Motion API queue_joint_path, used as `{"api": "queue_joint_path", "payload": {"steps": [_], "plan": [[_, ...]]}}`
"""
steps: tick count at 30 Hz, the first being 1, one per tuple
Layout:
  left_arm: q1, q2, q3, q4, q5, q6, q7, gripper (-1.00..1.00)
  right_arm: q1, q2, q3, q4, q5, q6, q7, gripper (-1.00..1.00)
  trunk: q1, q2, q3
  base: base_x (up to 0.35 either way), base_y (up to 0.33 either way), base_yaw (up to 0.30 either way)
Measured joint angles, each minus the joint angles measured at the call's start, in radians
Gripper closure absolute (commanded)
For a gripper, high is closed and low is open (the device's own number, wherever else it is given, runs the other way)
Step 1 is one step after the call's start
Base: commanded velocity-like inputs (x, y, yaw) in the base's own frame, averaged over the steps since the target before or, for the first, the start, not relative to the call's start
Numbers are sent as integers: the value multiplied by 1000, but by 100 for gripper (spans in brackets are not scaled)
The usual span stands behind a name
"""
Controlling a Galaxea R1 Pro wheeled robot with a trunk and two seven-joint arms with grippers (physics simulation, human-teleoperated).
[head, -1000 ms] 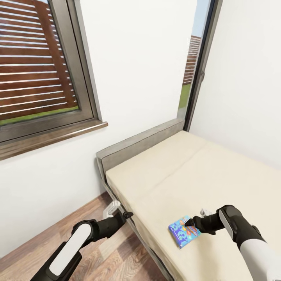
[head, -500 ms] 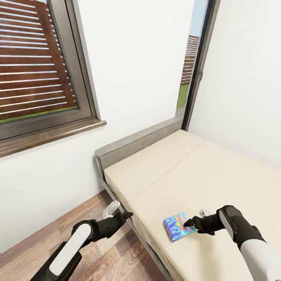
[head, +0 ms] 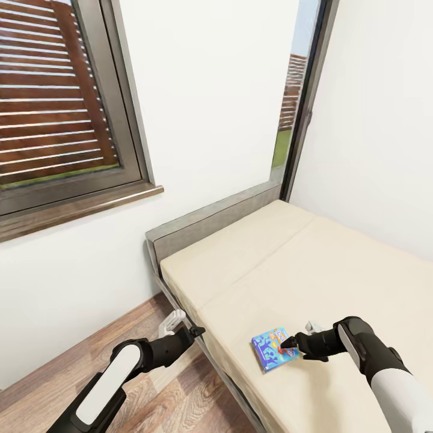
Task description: Put all the toys in the child's room - the three board games (two on the bed and one on the table), the two jigsaw puzzles on the table, and the tennis ball on the table - inside the toy box on the table in the child's room.
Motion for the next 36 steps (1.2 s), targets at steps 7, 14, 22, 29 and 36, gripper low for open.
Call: {"api": "queue_joint_path", "payload": {"steps": [7,14,22,29,36], "plan": [[0,0,0,0,0,0,0,-100,1,1,1,1,-4,2,8,-100,0,0,0,-1,-1,0],[0,0,0,0,0,0,0,-100,1,1,1,1,-3,1,10,-100,0,0,0,0,0,0],[0,0,0,0,0,-1,0,-100,0,1,1,1,1,-1,10,-100,0,0,0,0,0,50],[0,-1,0,0,0,-1,0,-100,0,1,2,0,11,-1,9,-100,0,0,0,0,0,172],[0,-2,0,0,0,-1,0,-100,0,2,2,0,13,0,8,-100,0,0,0,0,0,116]]}}
